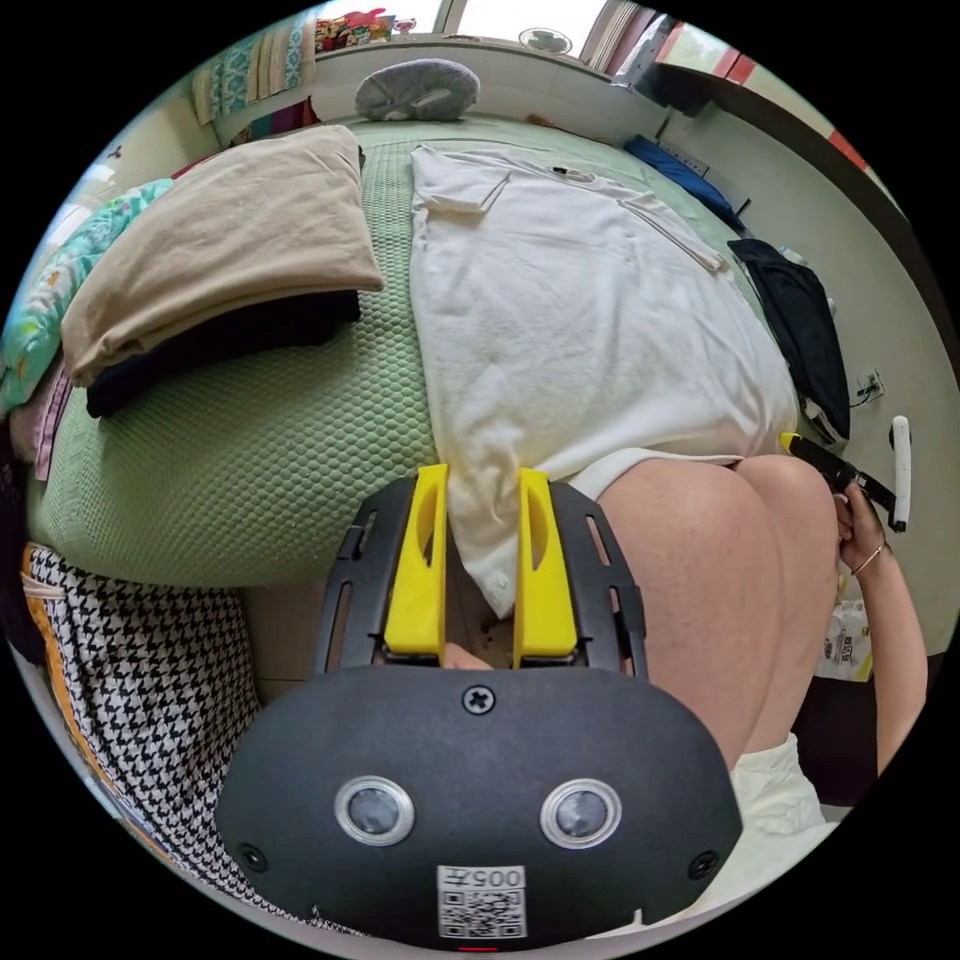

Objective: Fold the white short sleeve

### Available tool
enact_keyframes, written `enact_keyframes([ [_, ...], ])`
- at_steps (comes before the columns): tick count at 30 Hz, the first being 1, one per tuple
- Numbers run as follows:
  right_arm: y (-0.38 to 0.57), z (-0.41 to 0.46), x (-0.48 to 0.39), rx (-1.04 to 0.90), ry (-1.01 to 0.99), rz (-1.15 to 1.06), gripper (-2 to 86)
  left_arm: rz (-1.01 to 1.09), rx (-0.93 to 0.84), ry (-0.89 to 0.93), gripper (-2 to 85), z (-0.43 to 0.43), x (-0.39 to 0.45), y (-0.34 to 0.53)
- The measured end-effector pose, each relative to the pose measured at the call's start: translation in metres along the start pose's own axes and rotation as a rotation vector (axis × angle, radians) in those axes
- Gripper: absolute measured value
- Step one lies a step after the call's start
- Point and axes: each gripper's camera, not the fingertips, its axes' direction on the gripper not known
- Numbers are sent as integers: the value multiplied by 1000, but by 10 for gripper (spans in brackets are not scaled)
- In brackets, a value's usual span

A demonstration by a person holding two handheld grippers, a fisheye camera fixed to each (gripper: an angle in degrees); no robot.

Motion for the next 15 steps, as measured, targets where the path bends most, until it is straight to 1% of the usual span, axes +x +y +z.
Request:
enact_keyframes([
  [3, 7, 1, 8, 0, -22, 12, 42, 2, 2, -17, 103, -5, 0, 6],
  [5, 14, 0, 11, 15, -66, -13, -1, 8, -9, -19, 84, -10, -2, 10],
  [9, 20, -3, 10, 32, -64, -22, -14, 45, -19, 21, 43, -21, -3, 12],
  [12, 16, -17, 4, 45, -68, -69, -15, 84, 26, 34, 34, -44, -5, 15],
  [15, 4, -50, 1, 134, -108, -102, -16, 119, 114, 44, 30, -81, -10, 11],
])
